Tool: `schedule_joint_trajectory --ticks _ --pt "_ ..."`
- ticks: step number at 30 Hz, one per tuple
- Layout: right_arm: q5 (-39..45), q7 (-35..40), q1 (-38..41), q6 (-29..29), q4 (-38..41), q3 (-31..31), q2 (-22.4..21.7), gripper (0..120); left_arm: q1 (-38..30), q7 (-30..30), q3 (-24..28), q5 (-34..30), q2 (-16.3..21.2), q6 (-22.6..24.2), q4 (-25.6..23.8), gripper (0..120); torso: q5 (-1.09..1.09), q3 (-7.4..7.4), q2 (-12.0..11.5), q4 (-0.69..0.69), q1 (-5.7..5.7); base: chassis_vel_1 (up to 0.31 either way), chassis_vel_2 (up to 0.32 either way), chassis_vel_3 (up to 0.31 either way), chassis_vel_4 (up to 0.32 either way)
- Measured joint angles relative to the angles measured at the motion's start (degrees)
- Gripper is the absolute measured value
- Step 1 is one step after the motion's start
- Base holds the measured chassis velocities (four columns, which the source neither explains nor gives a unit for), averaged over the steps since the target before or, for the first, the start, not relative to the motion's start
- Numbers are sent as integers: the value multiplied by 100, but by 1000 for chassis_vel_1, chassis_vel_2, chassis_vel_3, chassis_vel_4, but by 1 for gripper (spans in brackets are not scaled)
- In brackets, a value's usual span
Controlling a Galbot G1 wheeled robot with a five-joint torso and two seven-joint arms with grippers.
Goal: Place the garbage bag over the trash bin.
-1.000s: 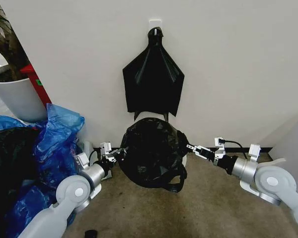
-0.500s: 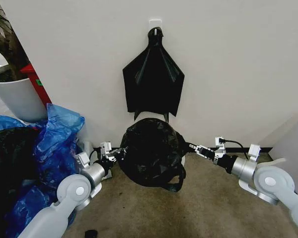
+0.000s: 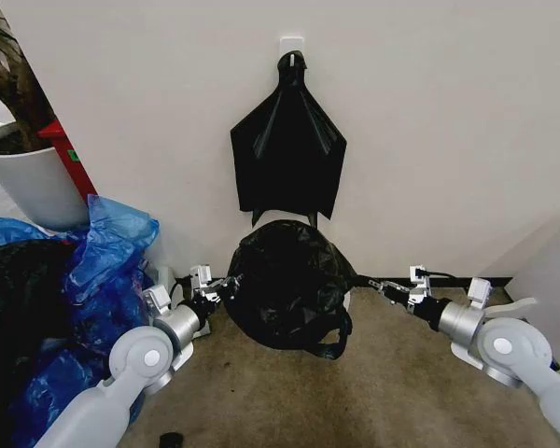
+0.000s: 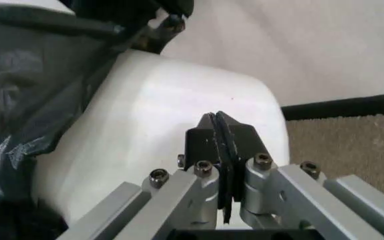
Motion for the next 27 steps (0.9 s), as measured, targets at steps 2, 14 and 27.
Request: schedule_joint_trajectory --ticks 2,14,27 --pt "134 -60 -55 -46 44 121 9 0 -11 27 -25 -101 -2 1 35 2 -2 0 0 -1 0 0 0 0 0" --pt "911 -1230 -385 -205 355 641 52 29 -169 807 -236 -807 23 -8 656 2 -2 0 0 0 0 0 0 0 0" --pt "790 -524 -288 -8 708 388 229 70 -166 938 -159 -773 -57 -13 589 2 -2 0 0 -1 0 0 0 0 0"
